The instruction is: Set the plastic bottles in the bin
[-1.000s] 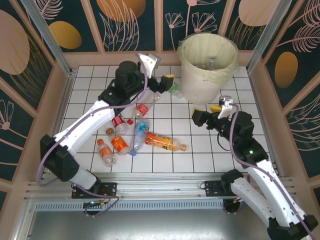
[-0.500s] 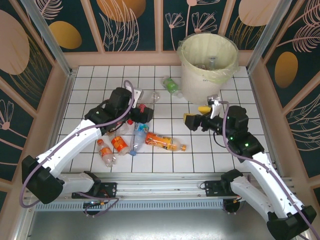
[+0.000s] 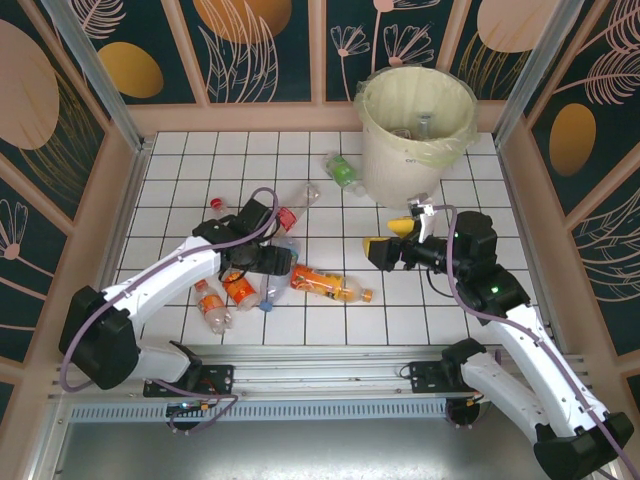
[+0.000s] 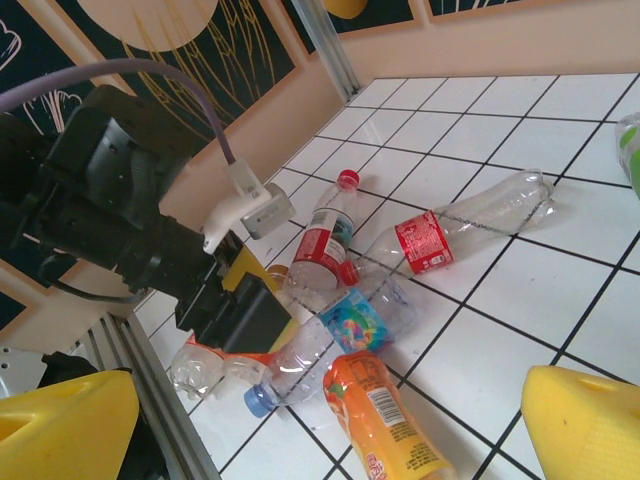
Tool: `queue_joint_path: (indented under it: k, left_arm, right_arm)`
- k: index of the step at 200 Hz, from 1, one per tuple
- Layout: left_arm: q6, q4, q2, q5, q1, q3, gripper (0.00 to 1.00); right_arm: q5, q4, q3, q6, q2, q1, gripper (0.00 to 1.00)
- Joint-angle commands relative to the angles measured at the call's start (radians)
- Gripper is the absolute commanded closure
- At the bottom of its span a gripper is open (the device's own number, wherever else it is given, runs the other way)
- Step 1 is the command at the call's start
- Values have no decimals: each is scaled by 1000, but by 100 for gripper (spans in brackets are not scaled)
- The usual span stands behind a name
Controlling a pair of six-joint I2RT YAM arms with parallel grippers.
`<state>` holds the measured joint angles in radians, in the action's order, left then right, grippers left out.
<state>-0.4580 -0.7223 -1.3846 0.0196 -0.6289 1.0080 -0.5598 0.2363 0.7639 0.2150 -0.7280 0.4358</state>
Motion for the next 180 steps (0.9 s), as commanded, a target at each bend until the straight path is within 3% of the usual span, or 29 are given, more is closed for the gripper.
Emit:
queue_joint_path:
  k: [1,63,136,159,180]
  left_arm:
    - [-12,-28,-28,34,-3,-24,20]
    - [4,58,-137,33,-3,-70,28]
    - [14,146,-232,40,-2,-68,28]
    - [13,170,-257,47,-3,-63,23]
    - [14,180,-259,40,-3,-56,29]
  right_arm:
    - [-25,-2,32,-19,17,8,1]
    - [-23,0,32,-16,21,7,1]
    - [-22,-9,19,-7,26,7,1]
    - [-19,-9,19,-8,27,8,1]
    - [-18,-10,18,-6,25,7,1]
